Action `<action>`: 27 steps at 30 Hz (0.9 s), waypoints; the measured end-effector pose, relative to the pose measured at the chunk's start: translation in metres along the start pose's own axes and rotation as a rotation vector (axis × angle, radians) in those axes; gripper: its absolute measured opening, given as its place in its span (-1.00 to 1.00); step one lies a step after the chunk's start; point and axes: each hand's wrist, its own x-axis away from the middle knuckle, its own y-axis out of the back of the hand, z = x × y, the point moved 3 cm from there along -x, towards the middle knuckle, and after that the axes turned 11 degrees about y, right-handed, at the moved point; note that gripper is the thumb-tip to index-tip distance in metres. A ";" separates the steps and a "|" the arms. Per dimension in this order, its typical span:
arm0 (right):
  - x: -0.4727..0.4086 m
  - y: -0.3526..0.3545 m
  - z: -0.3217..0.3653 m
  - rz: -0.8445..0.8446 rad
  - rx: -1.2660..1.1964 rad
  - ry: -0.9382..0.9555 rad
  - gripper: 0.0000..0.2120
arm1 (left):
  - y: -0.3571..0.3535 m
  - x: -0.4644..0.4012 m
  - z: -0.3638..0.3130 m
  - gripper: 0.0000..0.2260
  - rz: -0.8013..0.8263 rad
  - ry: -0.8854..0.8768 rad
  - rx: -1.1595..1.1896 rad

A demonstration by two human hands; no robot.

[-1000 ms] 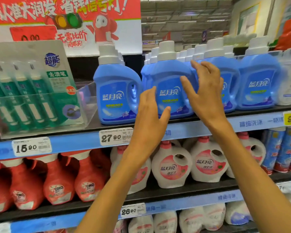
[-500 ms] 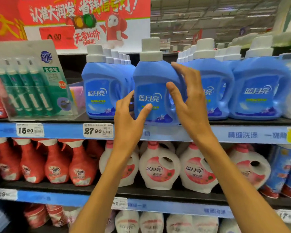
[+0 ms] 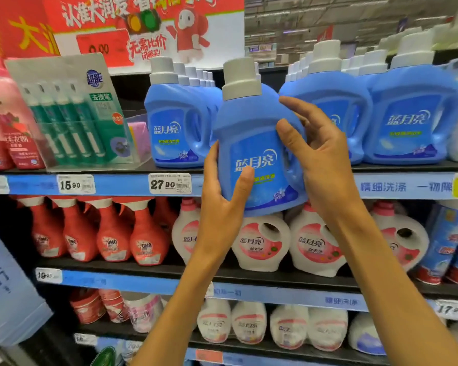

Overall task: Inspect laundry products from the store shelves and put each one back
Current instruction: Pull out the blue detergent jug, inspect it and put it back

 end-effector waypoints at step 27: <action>0.034 -0.032 -0.008 0.067 -0.576 -0.563 -0.57 | 0.011 0.053 0.036 -0.68 0.190 0.593 0.489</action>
